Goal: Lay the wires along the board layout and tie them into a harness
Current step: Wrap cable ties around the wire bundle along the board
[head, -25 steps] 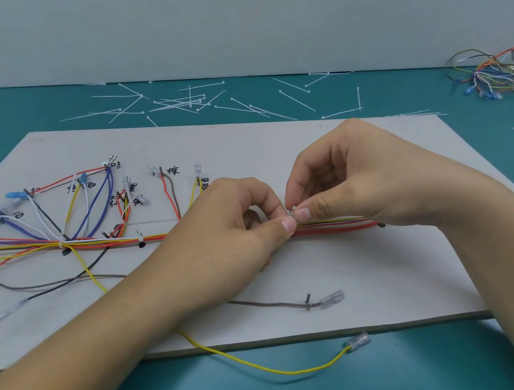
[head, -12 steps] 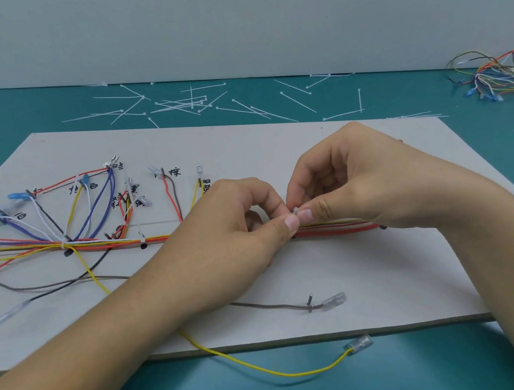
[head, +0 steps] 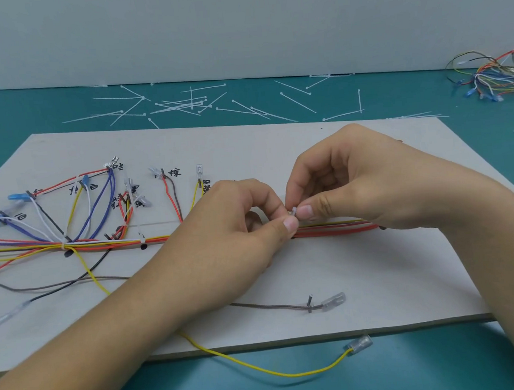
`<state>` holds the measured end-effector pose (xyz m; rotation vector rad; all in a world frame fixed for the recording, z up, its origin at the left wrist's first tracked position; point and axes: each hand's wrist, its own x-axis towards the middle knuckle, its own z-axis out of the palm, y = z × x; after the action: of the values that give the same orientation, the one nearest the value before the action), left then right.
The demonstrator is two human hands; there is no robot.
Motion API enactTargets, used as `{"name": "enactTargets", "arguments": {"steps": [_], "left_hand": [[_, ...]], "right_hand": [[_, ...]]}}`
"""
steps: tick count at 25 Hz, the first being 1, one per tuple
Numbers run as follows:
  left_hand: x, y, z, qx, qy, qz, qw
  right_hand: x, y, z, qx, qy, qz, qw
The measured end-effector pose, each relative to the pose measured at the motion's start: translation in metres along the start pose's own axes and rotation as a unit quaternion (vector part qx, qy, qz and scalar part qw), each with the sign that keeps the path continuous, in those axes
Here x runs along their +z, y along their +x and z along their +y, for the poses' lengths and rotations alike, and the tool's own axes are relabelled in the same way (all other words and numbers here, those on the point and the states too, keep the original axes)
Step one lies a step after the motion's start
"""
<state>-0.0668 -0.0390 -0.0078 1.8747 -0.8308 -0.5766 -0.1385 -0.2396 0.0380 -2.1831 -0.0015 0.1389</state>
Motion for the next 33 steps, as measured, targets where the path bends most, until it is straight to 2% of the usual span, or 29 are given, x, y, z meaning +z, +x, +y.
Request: {"name": "enactTargets", "arguments": {"steps": [33], "left_hand": [[-0.0019, 0.0010, -0.0010, -0.014, 0.002, 0.000, 1.000]], "right_hand": [[0.0005, -0.0003, -0.0001, -0.005, -0.002, 0.001, 1.000]]}}
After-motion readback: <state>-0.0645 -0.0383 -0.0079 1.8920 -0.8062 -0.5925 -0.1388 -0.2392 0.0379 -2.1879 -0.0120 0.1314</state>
